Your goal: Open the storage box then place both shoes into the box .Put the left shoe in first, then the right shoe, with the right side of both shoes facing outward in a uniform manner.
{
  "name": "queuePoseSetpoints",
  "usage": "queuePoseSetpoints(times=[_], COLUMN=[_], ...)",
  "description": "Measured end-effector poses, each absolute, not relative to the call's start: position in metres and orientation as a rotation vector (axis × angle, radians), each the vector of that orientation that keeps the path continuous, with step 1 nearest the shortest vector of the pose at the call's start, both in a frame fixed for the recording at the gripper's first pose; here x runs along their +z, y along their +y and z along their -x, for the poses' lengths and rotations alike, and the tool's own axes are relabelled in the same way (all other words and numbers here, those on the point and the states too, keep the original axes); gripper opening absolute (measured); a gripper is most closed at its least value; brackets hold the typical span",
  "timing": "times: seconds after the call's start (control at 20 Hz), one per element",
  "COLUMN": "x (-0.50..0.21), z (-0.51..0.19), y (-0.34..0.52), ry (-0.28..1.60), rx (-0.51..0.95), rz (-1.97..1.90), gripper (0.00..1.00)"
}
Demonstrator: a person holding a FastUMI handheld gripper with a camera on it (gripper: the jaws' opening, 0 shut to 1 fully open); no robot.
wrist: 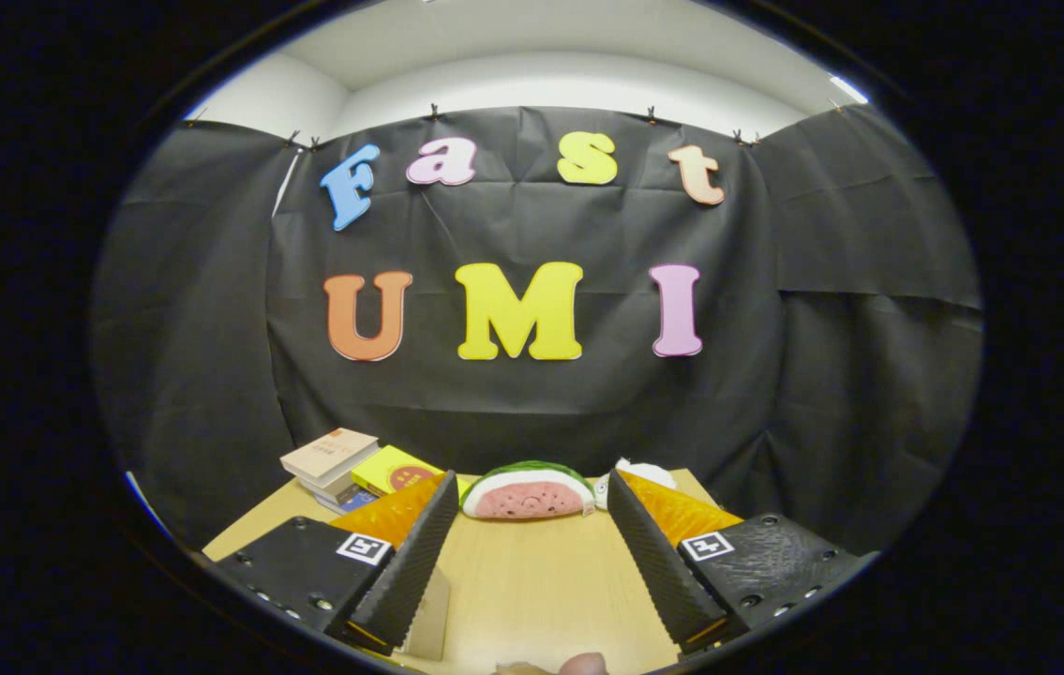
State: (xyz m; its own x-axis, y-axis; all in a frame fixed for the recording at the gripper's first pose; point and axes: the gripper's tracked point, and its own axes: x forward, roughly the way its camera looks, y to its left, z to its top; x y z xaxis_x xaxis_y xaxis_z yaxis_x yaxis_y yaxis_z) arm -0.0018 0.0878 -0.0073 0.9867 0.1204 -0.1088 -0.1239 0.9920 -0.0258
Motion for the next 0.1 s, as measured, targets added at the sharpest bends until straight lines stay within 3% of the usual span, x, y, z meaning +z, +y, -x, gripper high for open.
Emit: queuePoseSetpoints(times=[0.1], x=[-0.0106], z=[-0.0020], y=[0.0897], ry=[0.131], rx=[0.136], rz=[0.047], gripper=[0.96])
